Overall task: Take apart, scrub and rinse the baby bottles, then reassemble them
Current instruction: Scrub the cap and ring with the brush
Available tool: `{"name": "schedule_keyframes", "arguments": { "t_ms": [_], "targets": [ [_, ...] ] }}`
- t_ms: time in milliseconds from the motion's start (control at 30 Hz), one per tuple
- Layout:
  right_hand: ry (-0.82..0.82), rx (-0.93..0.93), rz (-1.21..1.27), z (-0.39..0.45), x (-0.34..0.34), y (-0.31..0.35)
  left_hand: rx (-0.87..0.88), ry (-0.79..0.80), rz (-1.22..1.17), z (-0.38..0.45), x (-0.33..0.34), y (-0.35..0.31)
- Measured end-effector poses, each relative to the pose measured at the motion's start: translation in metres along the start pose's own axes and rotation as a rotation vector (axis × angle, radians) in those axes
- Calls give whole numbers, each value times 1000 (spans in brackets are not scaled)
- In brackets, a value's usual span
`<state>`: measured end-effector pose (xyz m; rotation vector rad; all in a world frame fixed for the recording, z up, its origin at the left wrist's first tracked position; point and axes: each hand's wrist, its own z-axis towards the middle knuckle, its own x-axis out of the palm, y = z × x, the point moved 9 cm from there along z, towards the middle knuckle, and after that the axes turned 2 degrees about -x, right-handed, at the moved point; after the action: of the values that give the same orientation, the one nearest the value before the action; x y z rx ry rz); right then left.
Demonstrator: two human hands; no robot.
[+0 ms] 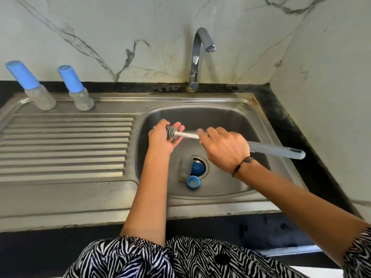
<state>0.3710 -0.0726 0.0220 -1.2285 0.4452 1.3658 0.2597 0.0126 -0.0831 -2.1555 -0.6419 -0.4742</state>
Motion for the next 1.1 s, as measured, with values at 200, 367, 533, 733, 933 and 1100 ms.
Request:
{"name": "schedule_keyframes", "arguments": {
  "t_ms": [200, 367, 533, 733, 933, 1100],
  "targets": [
    [491, 460, 1096, 0, 43, -4, 308, 162, -345, -11, 16, -28],
    [975, 704, 2011, -30, 60, 27, 326, 488, -572, -42, 42, -45],
    [572, 436, 1044, 0, 47, -18, 126, 115, -134, -11, 18, -20],
    [186, 139, 232, 6, 17, -4, 46, -90, 12, -1, 6, -4],
    [798, 729, 1691, -22, 71, 8, 160, 150, -154, -8, 26, -16],
    [814, 690, 1846, -27, 70, 17, 167, 469, -436, -29, 43, -26]
  ]
}}
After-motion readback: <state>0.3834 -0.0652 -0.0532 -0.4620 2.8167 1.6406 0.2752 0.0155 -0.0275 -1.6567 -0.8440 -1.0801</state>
